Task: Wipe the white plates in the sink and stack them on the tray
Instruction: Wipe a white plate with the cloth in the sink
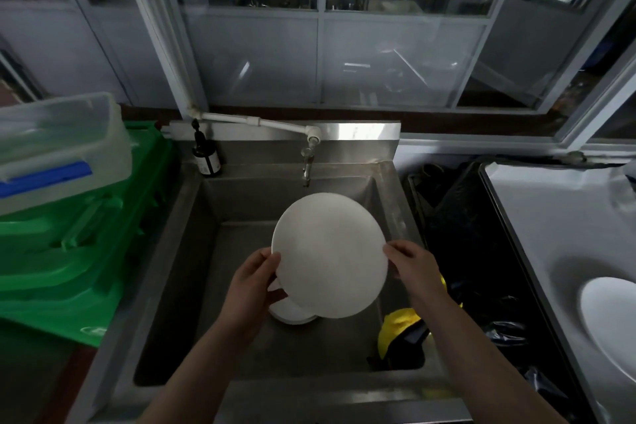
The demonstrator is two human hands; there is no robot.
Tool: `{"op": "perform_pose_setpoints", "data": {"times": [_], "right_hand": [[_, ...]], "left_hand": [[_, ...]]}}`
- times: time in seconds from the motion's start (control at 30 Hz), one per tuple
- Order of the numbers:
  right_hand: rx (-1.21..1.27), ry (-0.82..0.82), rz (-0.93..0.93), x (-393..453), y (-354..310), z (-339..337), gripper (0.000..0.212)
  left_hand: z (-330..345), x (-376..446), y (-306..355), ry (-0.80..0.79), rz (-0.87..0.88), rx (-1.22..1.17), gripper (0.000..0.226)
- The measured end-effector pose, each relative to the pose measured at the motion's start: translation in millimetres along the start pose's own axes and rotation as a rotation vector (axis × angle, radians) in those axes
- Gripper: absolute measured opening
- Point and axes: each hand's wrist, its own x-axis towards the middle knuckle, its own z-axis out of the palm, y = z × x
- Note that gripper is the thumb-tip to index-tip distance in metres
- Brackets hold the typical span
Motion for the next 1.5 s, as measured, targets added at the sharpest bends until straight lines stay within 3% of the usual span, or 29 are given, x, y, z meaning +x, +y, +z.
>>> {"op": "perform_pose_setpoints", "data": {"times": [0.27,0.43,0.57,0.63,0.7,1.03,1.2,1.5], "right_hand": [[0.157,0.01,0.058,-7.6,-8.1,2.4,0.003],[0.234,-0.016,0.083,-15.6,-15.0,2.8,0.006],[0.34,0.011,0.128,-18.1,-17.8,6.3,0.016],[0.422,0.023,0.148,-17.2,-18.4,8.0,0.018],[0.469,0.01,0.15,-15.8,-19.2,8.0,0.019],[0.586,0.008,0.092,-10.7,-22.2,9.6,0.013],[0.528,-0.028,0.075,-8.1,-17.5,12.5,0.01],[0.525,-0.041,0.09,-4.4,-14.1,17.6,0.019]], "left_hand": [[-3.4,2.9,4.0,0.088,0.132,0.103,0.019],[-6.9,4.1,7.4,0.19,0.303,0.437,0.023],[-8.6,6.0,11.4,0.179,0.301,0.546,0.044],[-10.3,8.2,11.9,0.163,0.275,0.557,0.038],[-10.9,8.9,12.5,0.148,0.243,0.552,0.027],[-5.0,0.7,22.9,0.091,0.231,0.273,0.023],[-6.3,2.2,24.9,0.067,0.226,0.132,0.023],[-11.0,12.7,22.1,0.025,0.164,0.082,0.029]]}}
